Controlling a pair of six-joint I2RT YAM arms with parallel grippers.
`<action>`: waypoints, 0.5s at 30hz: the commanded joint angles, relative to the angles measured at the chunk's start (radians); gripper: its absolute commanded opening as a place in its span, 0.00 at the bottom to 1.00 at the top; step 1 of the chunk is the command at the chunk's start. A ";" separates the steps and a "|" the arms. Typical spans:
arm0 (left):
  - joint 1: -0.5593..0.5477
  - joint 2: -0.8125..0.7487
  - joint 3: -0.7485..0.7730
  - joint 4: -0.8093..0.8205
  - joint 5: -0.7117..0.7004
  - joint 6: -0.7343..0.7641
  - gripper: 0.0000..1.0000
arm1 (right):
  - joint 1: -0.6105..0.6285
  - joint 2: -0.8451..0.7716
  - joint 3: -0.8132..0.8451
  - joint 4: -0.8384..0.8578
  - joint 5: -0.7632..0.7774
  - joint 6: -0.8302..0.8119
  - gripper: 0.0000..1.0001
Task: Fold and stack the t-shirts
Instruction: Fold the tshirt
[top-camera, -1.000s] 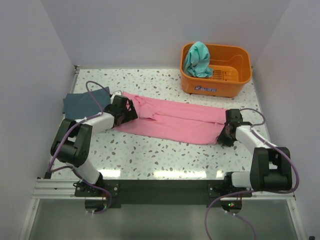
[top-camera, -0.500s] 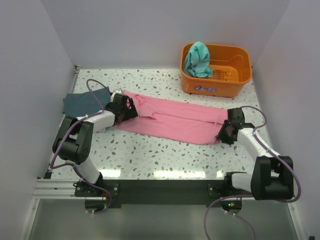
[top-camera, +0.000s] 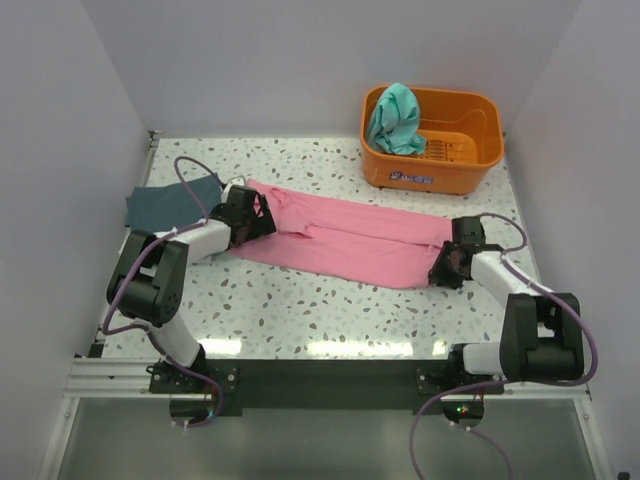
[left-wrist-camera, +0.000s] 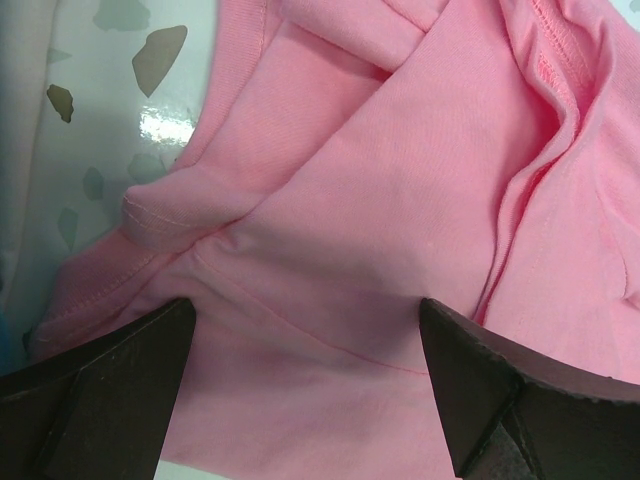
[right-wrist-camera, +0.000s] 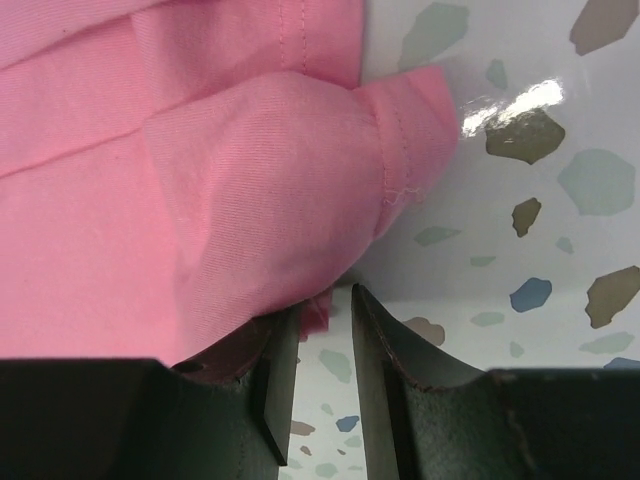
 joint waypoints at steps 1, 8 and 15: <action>0.011 0.044 -0.001 -0.036 0.020 0.003 1.00 | -0.001 -0.022 -0.011 0.023 -0.056 -0.004 0.32; 0.011 0.050 0.002 -0.036 0.028 0.000 1.00 | -0.003 -0.036 -0.040 0.033 -0.055 0.005 0.32; 0.010 0.052 -0.001 -0.036 0.031 -0.006 1.00 | -0.003 0.008 -0.071 0.079 -0.044 0.052 0.25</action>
